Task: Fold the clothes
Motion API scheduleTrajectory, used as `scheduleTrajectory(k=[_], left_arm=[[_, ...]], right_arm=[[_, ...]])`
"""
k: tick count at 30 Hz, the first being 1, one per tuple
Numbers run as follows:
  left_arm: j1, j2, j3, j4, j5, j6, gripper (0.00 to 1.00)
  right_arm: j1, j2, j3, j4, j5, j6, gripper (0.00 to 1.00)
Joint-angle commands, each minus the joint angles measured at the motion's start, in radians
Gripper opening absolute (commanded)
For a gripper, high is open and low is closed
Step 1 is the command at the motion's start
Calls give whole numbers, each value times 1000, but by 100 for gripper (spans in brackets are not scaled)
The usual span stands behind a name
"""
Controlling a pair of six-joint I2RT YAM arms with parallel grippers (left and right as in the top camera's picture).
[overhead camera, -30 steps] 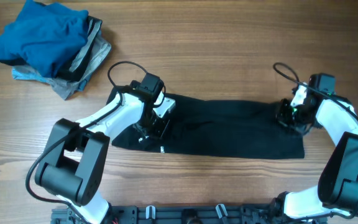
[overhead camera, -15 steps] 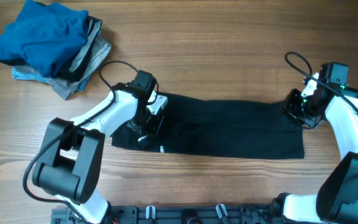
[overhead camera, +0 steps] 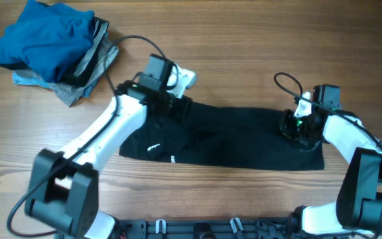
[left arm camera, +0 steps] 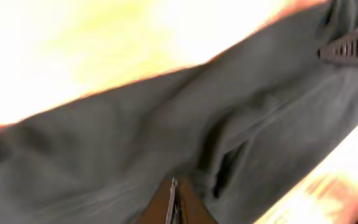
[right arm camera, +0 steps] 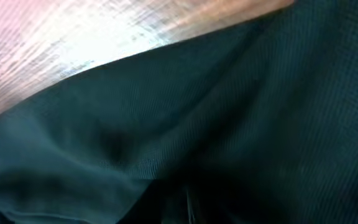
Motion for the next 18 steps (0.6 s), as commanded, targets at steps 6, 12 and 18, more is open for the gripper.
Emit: scheduleTrajectory(k=[6, 12, 18], left_arm=[[-93, 130, -16, -220, 9, -2, 4], [-84, 134, -16, -304, -191, -4, 4], [-11, 133, 3, -313, -207, -13, 4]], right_arm=[[-32, -21, 37, -159, 75, 66, 16], [-92, -107, 128, -177, 93, 64, 40], [-99, -135, 124, -317, 296, 188, 29]])
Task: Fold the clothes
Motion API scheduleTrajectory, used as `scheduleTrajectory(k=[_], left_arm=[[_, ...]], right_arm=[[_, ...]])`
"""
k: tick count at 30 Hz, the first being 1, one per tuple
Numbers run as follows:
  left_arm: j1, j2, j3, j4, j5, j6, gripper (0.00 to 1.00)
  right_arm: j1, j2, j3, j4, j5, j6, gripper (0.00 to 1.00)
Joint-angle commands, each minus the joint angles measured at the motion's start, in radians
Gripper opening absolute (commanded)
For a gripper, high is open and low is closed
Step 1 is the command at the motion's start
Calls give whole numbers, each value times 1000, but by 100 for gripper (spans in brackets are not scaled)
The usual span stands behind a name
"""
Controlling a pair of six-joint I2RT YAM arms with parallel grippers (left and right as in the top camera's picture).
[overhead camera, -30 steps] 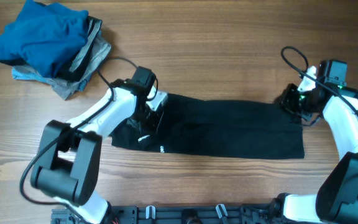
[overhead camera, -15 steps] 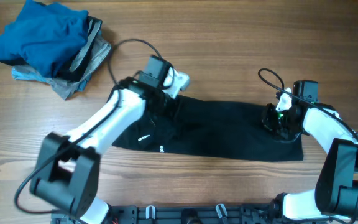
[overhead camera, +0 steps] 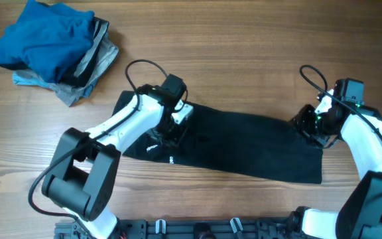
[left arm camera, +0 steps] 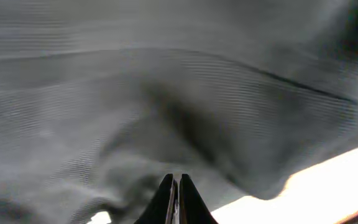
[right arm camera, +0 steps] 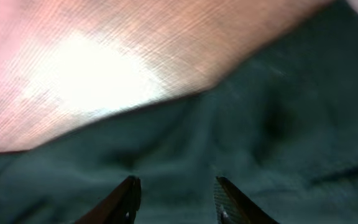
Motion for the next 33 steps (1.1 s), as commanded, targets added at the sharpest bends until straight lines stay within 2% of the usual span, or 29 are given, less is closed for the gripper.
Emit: scheduleTrajectory(k=[1, 5, 11, 16, 19, 21, 23, 26, 29, 31, 33], left_arm=[[47, 7, 26, -2, -21, -10, 4], [72, -7, 91, -3, 26, -10, 5], [114, -47, 146, 2, 30, -15, 17], [168, -45, 145, -24, 29, -95, 18], [191, -44, 141, -15, 38, -133, 29], [193, -41, 140, -14, 42, -134, 30], [189, -37, 140, -10, 53, -134, 31], [187, -23, 140, -5, 60, -134, 26], [187, -1, 113, 9, 60, -134, 11], [187, 11, 61, 45, 60, -134, 4], [188, 13, 5, 98, 60, -143, 4]], right_arm=[[-3, -8, 1, -46, 159, 113, 23], [-3, 23, -45, -12, 184, 165, 16], [-10, 134, -114, 129, 247, 249, 12], [-106, 174, -98, 220, 364, 313, 9], [-171, 174, -72, 277, 304, 284, 9], [-187, 174, -62, 327, 193, 196, 9], [-187, 173, -41, 327, 119, 139, 19], [-187, 151, -12, 286, 77, 123, 25], [-187, 88, 1, 244, 46, 107, 31], [-187, 25, 2, 202, 21, 84, 35], [-187, -32, 2, 157, 23, 82, 40]])
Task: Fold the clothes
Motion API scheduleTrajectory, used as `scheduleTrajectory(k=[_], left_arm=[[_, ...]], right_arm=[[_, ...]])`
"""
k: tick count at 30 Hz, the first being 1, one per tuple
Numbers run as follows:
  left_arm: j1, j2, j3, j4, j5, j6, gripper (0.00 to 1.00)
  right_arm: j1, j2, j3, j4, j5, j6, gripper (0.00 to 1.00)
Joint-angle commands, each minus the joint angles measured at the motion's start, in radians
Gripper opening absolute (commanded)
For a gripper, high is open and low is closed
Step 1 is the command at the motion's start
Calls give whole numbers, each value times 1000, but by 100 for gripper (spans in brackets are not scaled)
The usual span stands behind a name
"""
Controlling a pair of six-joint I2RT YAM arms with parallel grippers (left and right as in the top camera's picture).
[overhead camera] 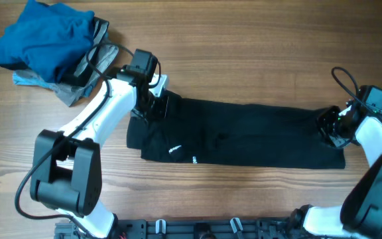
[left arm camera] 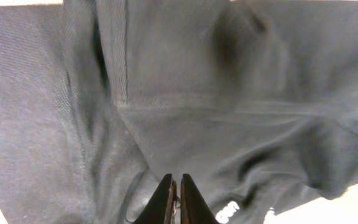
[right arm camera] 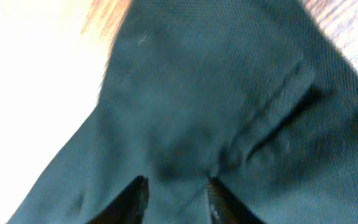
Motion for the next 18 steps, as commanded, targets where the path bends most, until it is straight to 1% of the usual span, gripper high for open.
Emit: scheduleTrajectory(k=[1, 2, 3, 7, 9, 11, 13, 14, 15, 18], left_arm=[[0, 27, -129, 95, 11, -31, 4], [3, 28, -154, 127, 11, -36, 4], [14, 29, -194, 172, -7, -48, 4], [73, 29, -267, 235, -140, -136, 4], [117, 29, -275, 238, -186, -163, 4], [171, 29, -275, 241, -198, -166, 4], [220, 29, -275, 241, -198, -166, 4], [249, 29, -275, 238, -198, -166, 4], [270, 29, -275, 233, -198, -166, 4], [329, 29, -275, 221, -198, -166, 4]], right_arm=[[-2, -142, 27, -66, -44, -55, 42], [-2, -165, 27, -82, -43, -66, 43], [-2, -191, 27, -101, -41, -71, 48], [-2, -203, 27, -129, -41, -103, 52], [-2, -198, 27, -136, -37, -116, 53], [-2, -191, 27, -142, -37, -121, 55], [-2, -182, 26, -140, -36, -147, 59], [-2, -177, 25, -134, -37, -169, 68], [-2, -171, 24, -128, -37, -195, 73], [-2, -142, 17, -109, -37, -206, 75]])
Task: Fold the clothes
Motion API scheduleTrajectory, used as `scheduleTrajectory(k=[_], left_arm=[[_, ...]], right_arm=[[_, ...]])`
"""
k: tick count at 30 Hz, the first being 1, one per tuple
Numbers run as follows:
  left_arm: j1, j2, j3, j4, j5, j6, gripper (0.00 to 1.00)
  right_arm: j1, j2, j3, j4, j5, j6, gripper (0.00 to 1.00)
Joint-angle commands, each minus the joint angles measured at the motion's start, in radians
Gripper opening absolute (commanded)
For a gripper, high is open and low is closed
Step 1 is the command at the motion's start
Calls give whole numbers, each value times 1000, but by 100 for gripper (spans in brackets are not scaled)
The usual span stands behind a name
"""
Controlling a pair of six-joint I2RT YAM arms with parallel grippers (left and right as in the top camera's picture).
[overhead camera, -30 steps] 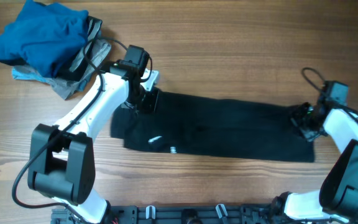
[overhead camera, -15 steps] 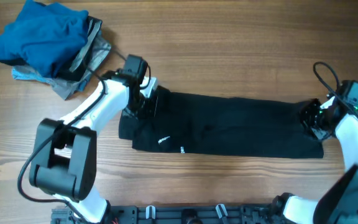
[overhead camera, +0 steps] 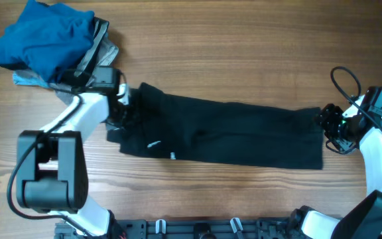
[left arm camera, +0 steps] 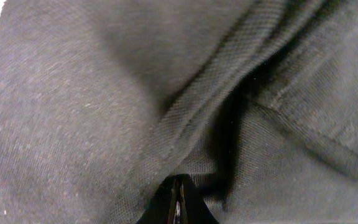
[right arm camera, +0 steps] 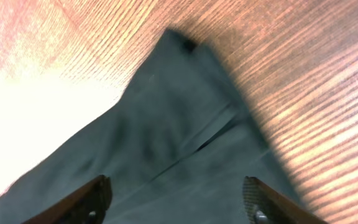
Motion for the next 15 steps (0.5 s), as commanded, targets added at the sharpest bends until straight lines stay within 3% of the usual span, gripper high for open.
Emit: scheduleTrajectory(k=[1, 9, 15], left_arm=[[92, 32, -40, -21, -138, -21, 4], [164, 7, -22, -35, -126, -71, 4], [219, -50, -7, -35, -121, -89, 4]], right_arm=[[-2, 58, 6, 28, -9, -62, 76], [-1, 235, 3, 14, -8, -122, 76], [0, 254, 3, 16, -70, -188, 80]])
